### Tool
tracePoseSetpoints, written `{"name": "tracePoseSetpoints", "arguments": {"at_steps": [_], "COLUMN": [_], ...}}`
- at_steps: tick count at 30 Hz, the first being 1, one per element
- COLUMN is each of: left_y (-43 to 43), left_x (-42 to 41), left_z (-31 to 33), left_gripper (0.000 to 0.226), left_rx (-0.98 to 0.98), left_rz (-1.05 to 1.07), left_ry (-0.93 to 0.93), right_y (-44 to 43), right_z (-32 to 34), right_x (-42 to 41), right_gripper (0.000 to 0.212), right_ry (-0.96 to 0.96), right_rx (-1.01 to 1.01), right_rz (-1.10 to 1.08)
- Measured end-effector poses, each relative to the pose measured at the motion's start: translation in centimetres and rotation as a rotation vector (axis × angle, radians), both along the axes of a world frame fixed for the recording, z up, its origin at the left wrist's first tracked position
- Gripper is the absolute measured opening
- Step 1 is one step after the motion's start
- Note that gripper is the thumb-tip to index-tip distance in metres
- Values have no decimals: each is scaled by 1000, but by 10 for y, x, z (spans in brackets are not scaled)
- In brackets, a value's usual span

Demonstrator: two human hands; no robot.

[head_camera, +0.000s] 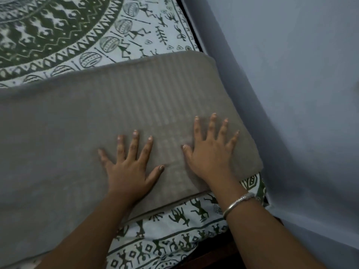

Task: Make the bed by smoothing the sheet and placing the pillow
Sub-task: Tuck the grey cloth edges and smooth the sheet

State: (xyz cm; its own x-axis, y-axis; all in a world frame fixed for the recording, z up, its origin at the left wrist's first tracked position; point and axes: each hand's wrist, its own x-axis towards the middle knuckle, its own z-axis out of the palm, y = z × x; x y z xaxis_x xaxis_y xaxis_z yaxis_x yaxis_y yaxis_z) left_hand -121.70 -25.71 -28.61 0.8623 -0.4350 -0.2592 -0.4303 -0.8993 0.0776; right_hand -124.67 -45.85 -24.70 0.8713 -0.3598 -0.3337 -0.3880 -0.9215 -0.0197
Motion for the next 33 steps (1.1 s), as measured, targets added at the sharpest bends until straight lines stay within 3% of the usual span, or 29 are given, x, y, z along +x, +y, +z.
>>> {"name": "tracePoseSetpoints", "arguments": {"at_steps": [3, 9, 13, 19, 24, 27, 33], "left_y": [36, 97, 133, 203, 256, 286, 336], "left_x": [-15, -37, -6, 45, 59, 52, 35], "left_z": [6, 38, 112, 238, 331, 371, 414], "left_gripper": [74, 70, 84, 90, 86, 84, 83], "left_rx": [21, 90, 73, -18, -20, 68, 53], "left_rz": [61, -68, 54, 130, 91, 76, 169], "left_ry": [55, 231, 172, -23, -161, -156, -105], "right_y": [41, 92, 130, 194, 240, 271, 333], "right_z": [-2, 37, 108, 229, 308, 345, 386], "right_x": [-7, 21, 55, 89, 97, 96, 85], "right_gripper": [78, 89, 87, 87, 86, 85, 83], "right_ry": [63, 490, 356, 45, -34, -49, -64], "right_rx": [88, -73, 103, 112, 27, -9, 72], "right_rz": [324, 312, 422, 503, 586, 612, 622]}}
